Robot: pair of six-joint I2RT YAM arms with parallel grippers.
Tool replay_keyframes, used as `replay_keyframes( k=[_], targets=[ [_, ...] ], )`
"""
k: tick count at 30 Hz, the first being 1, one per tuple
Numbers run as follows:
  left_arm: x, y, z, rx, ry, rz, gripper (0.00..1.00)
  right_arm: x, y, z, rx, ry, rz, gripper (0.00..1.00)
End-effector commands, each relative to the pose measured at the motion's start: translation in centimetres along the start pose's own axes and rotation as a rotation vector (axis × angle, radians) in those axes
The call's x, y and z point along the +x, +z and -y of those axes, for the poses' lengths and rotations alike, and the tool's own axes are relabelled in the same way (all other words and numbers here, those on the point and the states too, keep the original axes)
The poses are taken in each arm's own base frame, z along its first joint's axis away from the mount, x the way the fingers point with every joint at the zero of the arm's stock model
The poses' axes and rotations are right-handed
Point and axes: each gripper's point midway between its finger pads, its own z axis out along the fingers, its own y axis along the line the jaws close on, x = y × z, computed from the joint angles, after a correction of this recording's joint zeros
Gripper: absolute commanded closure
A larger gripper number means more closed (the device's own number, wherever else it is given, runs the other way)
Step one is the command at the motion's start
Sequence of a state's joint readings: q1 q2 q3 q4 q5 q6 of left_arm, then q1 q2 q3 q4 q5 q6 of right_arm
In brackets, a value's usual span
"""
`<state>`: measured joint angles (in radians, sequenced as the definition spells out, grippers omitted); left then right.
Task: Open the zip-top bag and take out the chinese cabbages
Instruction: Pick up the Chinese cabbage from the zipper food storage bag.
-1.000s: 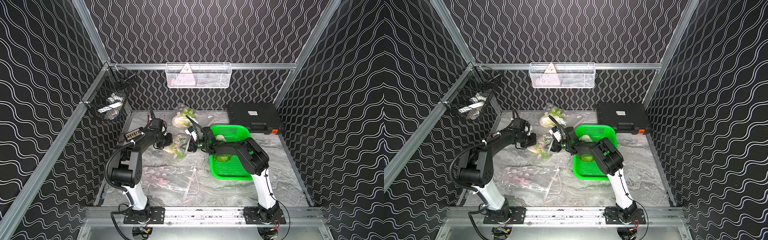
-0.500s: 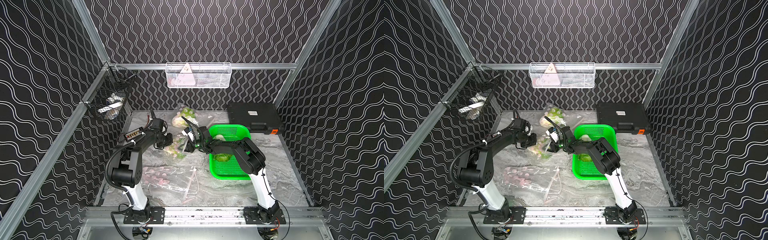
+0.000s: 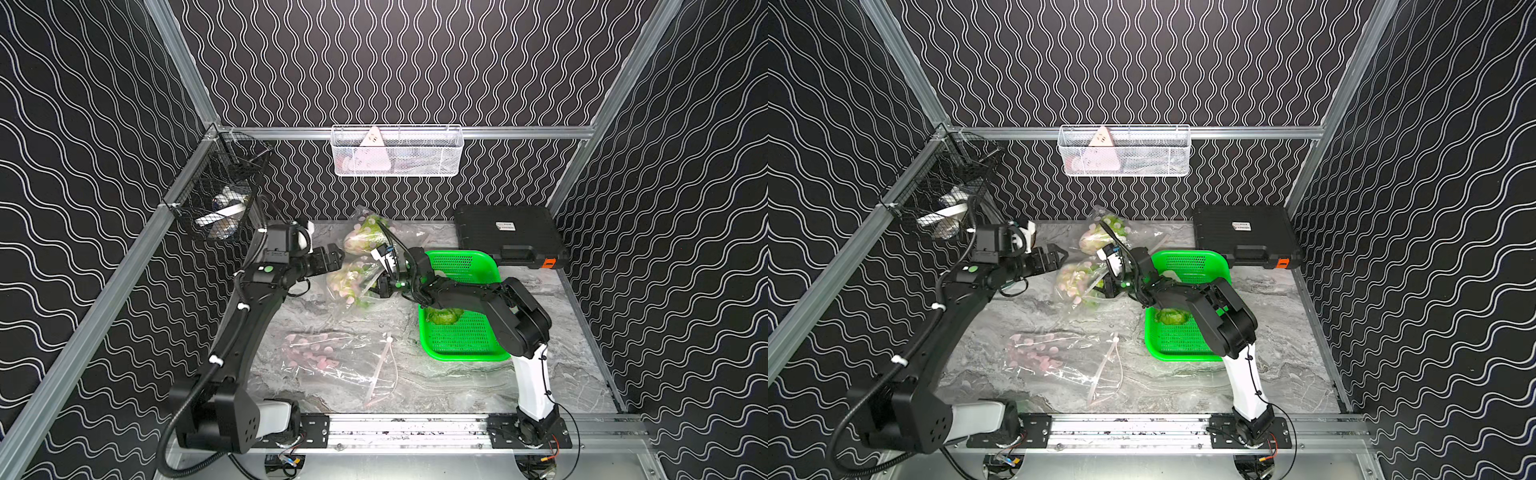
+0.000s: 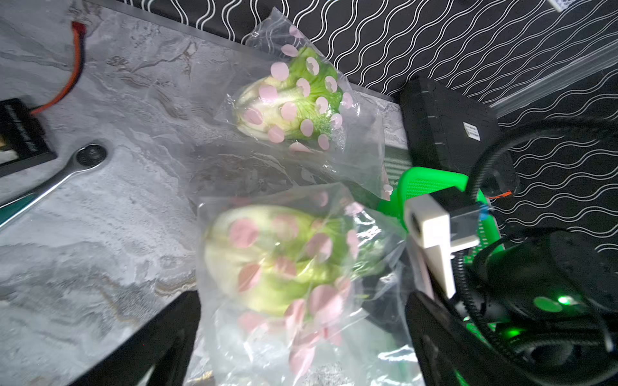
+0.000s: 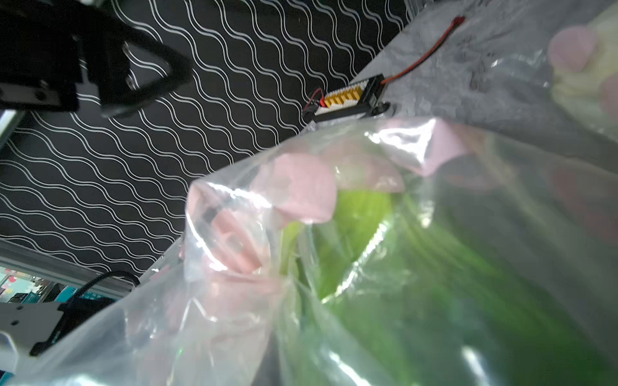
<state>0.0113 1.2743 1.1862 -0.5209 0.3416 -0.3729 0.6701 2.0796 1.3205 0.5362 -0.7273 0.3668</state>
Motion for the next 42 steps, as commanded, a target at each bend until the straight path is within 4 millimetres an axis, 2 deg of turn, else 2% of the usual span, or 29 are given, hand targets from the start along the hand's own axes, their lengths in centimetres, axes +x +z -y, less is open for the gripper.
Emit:
replay_keyframes(
  k=[1,6,11,16,19,22,27,29,32,35,38,42],
  targets=[
    [2.1,-0.7,0.0,0.07,-0.159,-0.064,0.01,-2.6,-1.2,-1.2,-0.012,0.007,0.057,1.0],
    [2.6,-0.7,2.4,0.327,-0.391,-0.042,0.01,-5.0,-3.5,-2.3,0.007,0.018,0.111,1.0],
    [2.5,-1.0,4.4,0.583,-0.563,-0.024,0.06,-6.6,-5.6,-1.2,0.112,0.037,0.156,1.0],
    [2.9,-1.4,5.1,0.684,-0.599,-0.012,0.11,-7.5,-6.1,-0.8,0.116,0.098,0.168,1.0],
    [3.7,-0.9,6.1,0.701,-0.578,-0.051,0.14,-7.8,-6.0,-1.0,0.102,0.128,0.174,1.0],
    [4.3,0.2,6.3,0.702,-0.588,-0.075,0.22,-8.1,-6.0,-1.2,0.091,0.145,0.177,1.0],
    [5.8,2.5,6.4,0.705,-0.626,-0.129,0.47,-8.4,-6.2,-2.2,0.069,0.178,0.162,1.0],
    [5.8,3.0,6.2,0.711,-0.64,-0.127,0.5,-8.4,-6.6,-2.3,0.082,0.177,0.158,1.0],
    [5.9,3.4,6.1,0.715,-0.642,-0.128,0.46,-8.2,-6.9,-2.2,0.111,0.169,0.137,1.0],
    [6.3,3.1,6.2,0.695,-0.601,-0.134,0.26,-8.0,-7.2,-1.8,0.135,0.167,0.131,1.0],
    [7.0,2.5,6.0,0.618,-0.537,-0.151,0.15,-8.1,-7.6,-1.4,0.147,0.173,0.136,1.0],
    [7.7,1.4,5.8,0.548,-0.454,-0.156,0.08,-8.3,-7.8,-1.2,0.153,0.177,0.141,1.0]
  ],
)
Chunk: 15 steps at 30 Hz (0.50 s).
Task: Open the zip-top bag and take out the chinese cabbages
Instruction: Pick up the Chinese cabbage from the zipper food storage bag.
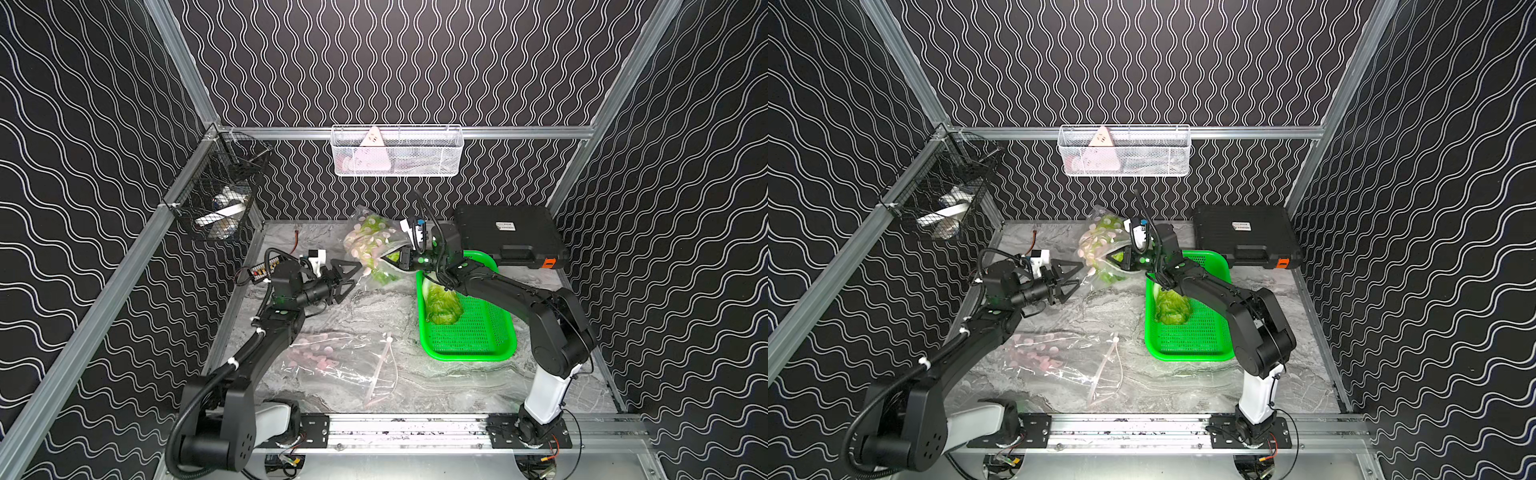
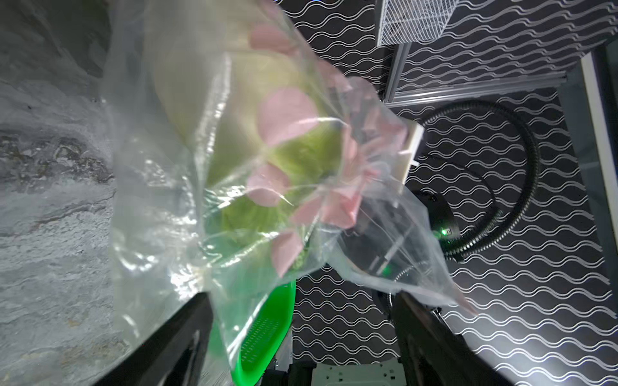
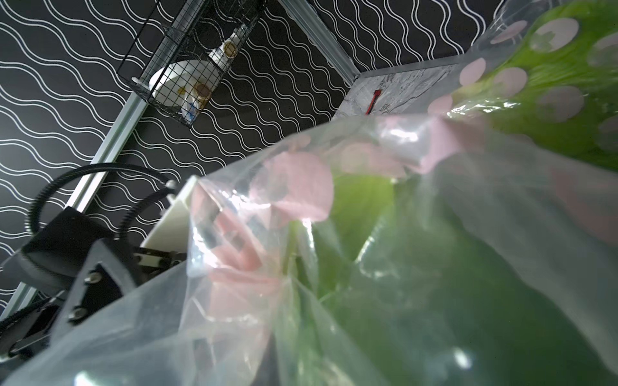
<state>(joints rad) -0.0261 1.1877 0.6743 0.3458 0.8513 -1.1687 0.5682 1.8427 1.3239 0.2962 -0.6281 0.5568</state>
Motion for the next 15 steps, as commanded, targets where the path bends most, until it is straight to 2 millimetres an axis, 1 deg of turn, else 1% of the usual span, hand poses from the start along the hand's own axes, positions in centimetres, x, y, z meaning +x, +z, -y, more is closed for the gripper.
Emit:
replay_keyframes(
  k=[1,4,7,11,13,15],
  targets=[
    [1.2,-0.6,-2.0,-0.111,0.034,-0.029,0.07,-0.9,-0.3,-0.9,-0.014,-0.031,0.025,1.0],
    [1.7,-0.6,-3.0,-0.118,0.012,-0.035,0.06,-1.0,-0.4,-1.2,-0.033,-0.023,0.03,1.0],
    [1.9,0.1,-3.7,-0.099,-0.022,-0.036,0.06,-1.0,-0.6,-1.6,-0.044,-0.013,0.035,1.0],
    [2.0,1.4,-3.4,-0.063,-0.032,-0.039,0.09,-1.0,-0.9,-1.9,-0.046,-0.007,0.034,1.0],
    [1.8,2.0,-2.9,-0.04,-0.034,-0.027,0.12,-1.0,-1.0,-2.1,-0.053,-0.002,0.027,1.0],
    [1.5,2.5,-2.6,-0.019,-0.044,-0.018,0.18,-0.9,-1.1,-2.4,-0.062,0.006,0.029,1.0]
  ],
)
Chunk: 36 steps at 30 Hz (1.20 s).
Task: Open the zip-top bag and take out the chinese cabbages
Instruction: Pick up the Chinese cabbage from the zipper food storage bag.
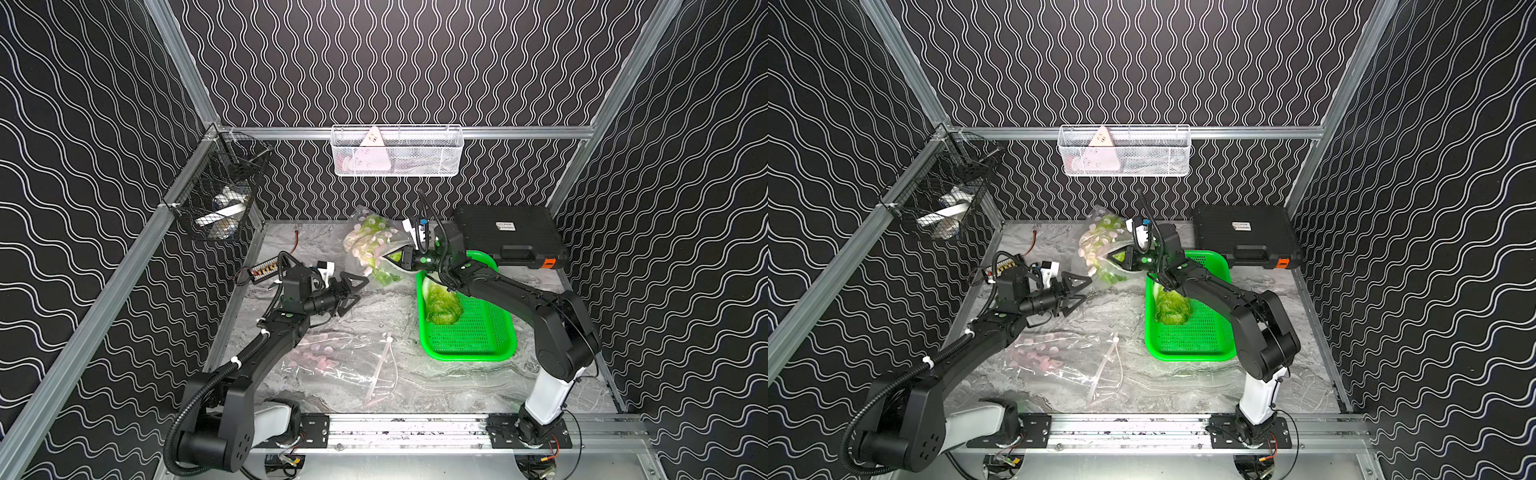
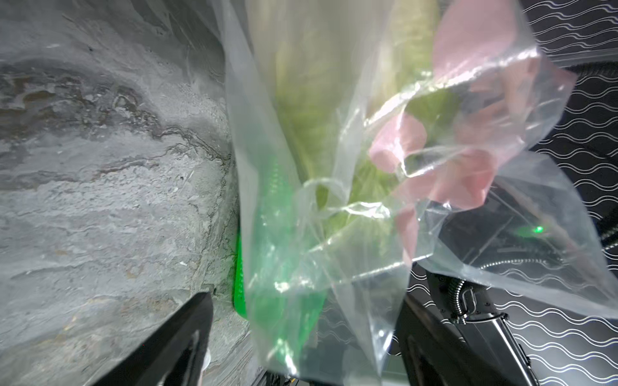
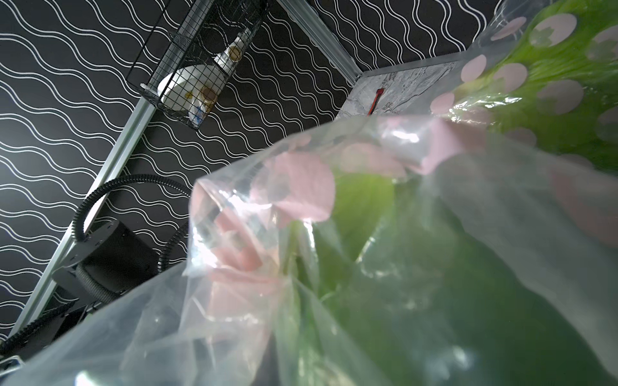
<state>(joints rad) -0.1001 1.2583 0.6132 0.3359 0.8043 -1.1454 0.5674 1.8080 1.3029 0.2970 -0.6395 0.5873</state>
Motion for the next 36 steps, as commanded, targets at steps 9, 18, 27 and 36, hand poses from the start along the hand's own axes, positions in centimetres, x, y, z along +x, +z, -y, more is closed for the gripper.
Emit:
replay_keyframes(
  k=[9,18,27,36],
  targets=[
    [-1.8,1.4,1.6,0.157,-0.039,0.055,0.94,0.6,-0.4,-2.5,-0.108,0.024,-0.048,1.0],
    [-3.1,-2.3,-1.0,-0.143,0.15,0.104,1.0,2.8,-2.1,-2.8,-0.055,-0.057,-0.173,1.0],
    [-5.0,-6.1,-2.6,-0.323,0.245,0.161,1.0,4.3,-3.6,-4.2,-0.077,-0.097,-0.261,1.0],
    [-6.2,-7.3,-4.0,-0.357,0.213,0.207,1.0,5.5,-4.9,-4.3,-0.05,-0.14,-0.313,1.0]
  ],
)
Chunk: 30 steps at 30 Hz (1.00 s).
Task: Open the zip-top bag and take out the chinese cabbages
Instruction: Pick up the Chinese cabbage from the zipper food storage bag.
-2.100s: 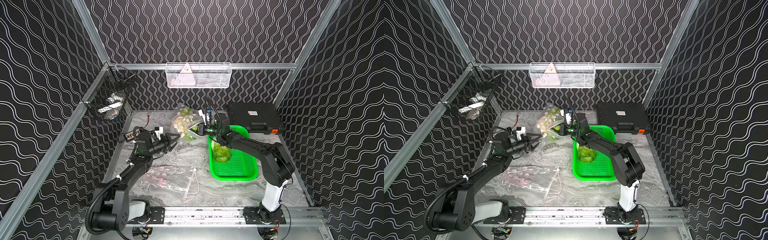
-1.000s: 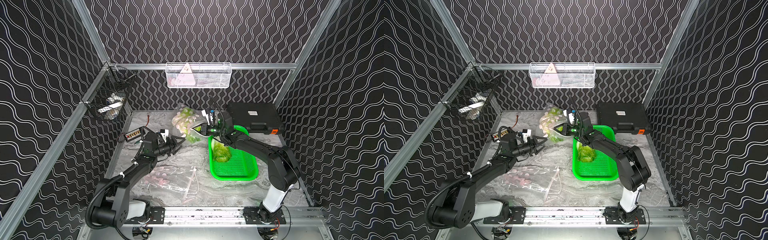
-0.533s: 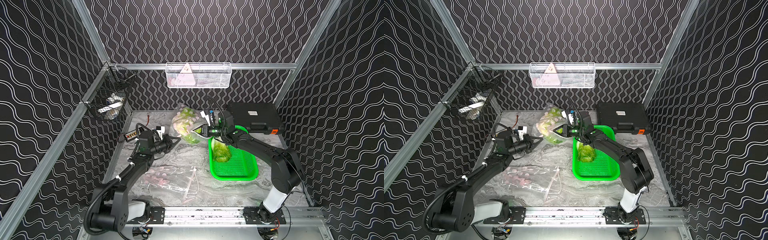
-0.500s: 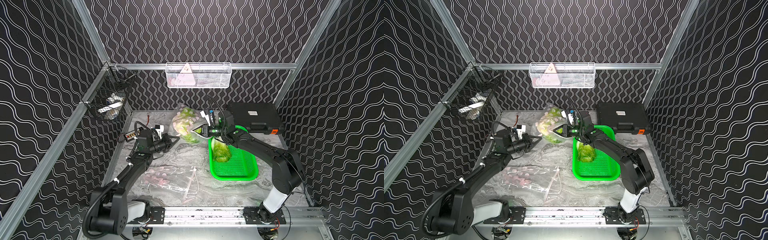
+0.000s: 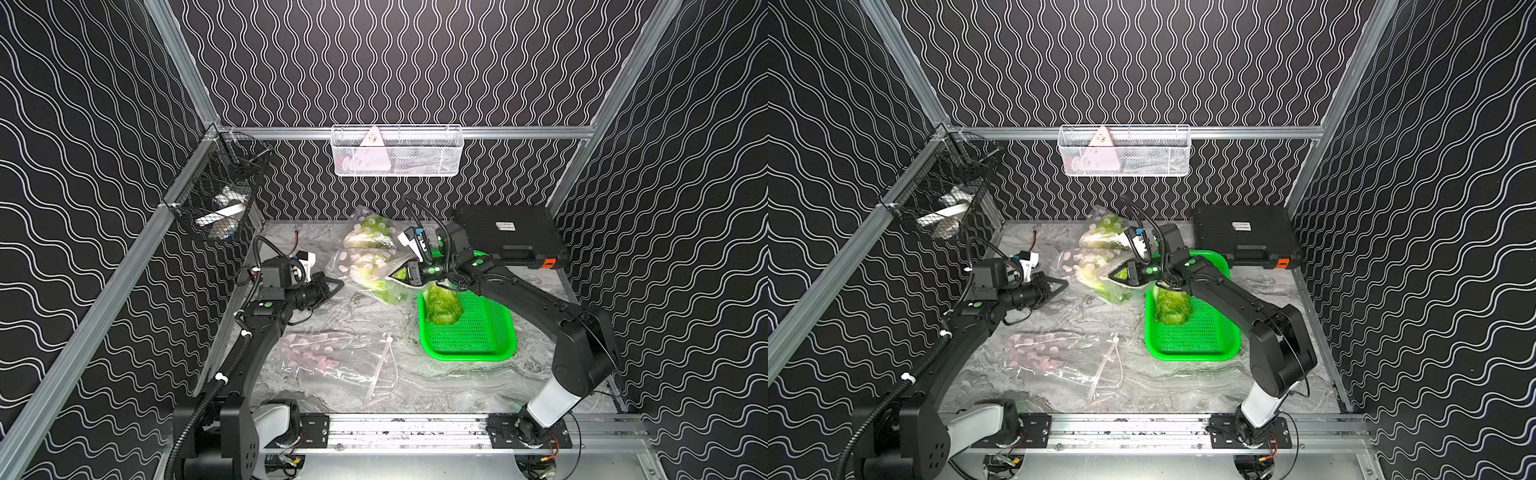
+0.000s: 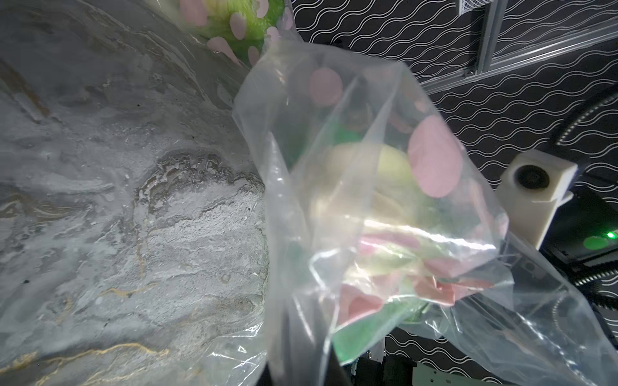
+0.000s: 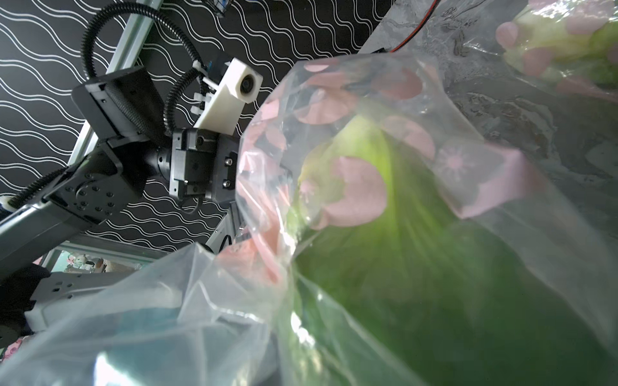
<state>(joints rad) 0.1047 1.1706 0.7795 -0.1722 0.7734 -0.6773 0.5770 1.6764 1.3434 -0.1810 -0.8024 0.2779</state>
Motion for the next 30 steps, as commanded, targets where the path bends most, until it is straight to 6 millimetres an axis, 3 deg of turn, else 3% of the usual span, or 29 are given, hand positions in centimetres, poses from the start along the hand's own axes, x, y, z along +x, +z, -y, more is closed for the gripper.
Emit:
replay_keyframes(
  k=[1,7,18,22,30],
  targets=[
    [-1.7,-0.7,-3.4,-0.158,-0.006,0.09,1.0,0.6,-0.9,-0.8,-0.013,-0.039,-0.033,1.0],
    [-2.1,-1.6,-3.8,-0.176,-0.008,0.105,1.0,1.3,0.0,-1.1,-0.072,-0.024,-0.068,1.0],
    [-3.1,-5.2,-6.4,-0.305,-0.01,0.19,1.0,4.9,5.8,-1.9,-0.058,-0.022,-0.182,1.0],
    [-3.3,-6.2,-7.9,-0.314,-0.067,0.245,1.0,5.4,5.6,-2.7,-0.082,-0.014,-0.175,1.0],
    [-4.2,-7.6,-10.0,-0.298,-0.174,0.338,1.0,6.1,3.4,-3.7,-0.048,-0.038,-0.2,1.0]
  ],
)
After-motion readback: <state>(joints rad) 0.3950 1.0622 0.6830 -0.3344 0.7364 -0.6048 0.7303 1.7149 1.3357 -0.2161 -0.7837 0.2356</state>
